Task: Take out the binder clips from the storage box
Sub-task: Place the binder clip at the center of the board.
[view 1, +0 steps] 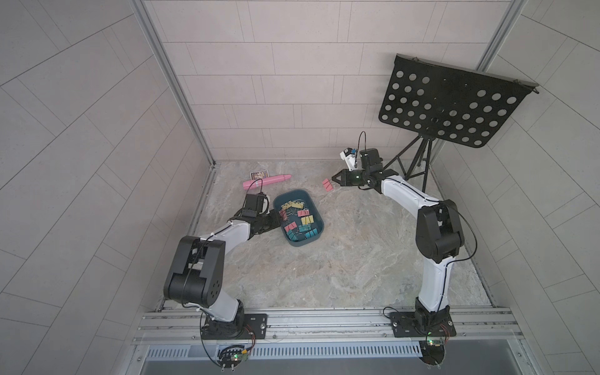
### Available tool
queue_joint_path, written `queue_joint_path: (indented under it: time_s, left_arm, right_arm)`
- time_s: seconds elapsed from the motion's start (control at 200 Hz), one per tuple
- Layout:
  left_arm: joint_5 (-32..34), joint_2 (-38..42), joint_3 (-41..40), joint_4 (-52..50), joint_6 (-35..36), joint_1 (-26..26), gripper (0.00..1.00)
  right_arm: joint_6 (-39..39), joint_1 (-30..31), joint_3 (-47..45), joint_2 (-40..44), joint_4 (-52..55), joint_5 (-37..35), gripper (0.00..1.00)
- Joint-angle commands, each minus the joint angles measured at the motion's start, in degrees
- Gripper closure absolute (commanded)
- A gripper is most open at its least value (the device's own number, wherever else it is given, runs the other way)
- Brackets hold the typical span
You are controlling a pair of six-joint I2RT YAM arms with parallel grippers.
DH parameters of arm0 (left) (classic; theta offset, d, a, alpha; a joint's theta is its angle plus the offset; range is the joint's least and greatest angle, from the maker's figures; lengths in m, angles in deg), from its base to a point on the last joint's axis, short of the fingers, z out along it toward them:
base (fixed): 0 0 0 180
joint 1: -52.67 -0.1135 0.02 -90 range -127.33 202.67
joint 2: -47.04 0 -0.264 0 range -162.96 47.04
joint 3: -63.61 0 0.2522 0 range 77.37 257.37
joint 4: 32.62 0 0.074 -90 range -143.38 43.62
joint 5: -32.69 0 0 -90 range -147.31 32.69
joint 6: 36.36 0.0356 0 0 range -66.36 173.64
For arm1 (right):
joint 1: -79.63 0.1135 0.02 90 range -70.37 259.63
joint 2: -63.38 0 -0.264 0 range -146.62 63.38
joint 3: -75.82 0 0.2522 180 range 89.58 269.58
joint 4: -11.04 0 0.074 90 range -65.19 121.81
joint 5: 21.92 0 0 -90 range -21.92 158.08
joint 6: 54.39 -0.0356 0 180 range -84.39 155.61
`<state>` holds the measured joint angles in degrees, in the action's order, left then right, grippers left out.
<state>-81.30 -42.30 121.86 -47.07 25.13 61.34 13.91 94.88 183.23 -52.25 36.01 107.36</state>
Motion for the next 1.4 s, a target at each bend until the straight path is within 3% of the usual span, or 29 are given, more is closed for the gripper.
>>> queue_joint_path:
  time_s: [0.0,0.43,1.246,1.391]
  left_arm:
    - [1.29,-1.01,0.86,-2.47,1.16,0.14,0.71]
    - [0.78,-0.77,0.78,-2.92,1.18,0.13,0.71]
    - [0.54,-1.01,0.90,-3.10,1.18,0.48,0.72]
    - [0.48,-1.19,0.90,-3.10,1.18,0.58,0.72]
  right_arm:
    - [-0.39,-0.12,2.67,-3.29,1.98,-0.13,1.00]
    - [1.77,-0.13,8.77,-9.98,9.04,-2.73,1.00]
    - [2.32,-0.13,9.35,-14.44,10.68,-3.13,1.00]
    - [2.30,-0.13,8.98,-14.58,10.68,-3.11,0.93]
